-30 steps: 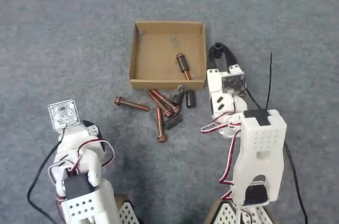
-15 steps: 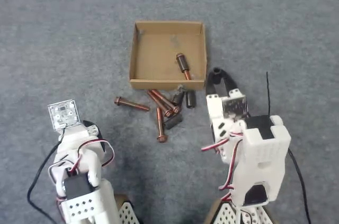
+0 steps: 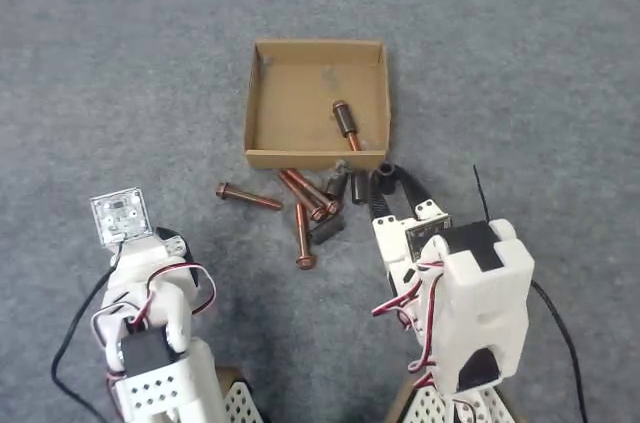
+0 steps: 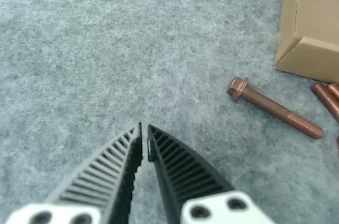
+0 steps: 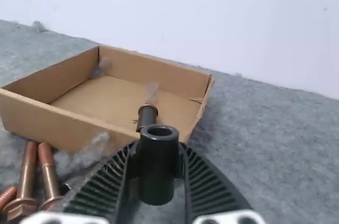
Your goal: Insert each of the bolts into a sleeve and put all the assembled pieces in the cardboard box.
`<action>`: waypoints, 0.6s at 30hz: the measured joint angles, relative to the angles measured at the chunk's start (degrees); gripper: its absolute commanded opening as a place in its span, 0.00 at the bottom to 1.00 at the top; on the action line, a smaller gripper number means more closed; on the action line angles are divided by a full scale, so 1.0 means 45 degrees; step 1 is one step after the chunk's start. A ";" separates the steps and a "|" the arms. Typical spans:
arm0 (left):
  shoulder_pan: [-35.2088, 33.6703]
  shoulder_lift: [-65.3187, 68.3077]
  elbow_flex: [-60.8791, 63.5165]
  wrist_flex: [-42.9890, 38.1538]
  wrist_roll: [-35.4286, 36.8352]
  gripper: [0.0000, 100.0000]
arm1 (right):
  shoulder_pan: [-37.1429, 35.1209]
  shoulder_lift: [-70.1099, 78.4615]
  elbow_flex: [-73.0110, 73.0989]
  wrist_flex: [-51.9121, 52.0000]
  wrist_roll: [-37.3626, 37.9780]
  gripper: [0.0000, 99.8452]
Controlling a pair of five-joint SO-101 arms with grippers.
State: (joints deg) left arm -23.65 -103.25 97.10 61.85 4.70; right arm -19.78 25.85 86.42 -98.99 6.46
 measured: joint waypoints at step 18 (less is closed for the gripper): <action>0.0000 0.0000 0.0000 0.0000 0.0000 0.01 | -0.1739 -0.1739 0.1172 0.0000 -0.0020 0.01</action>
State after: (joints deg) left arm -23.65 -103.25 97.10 61.85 4.70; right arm -27.60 18.02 91.69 -98.99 6.37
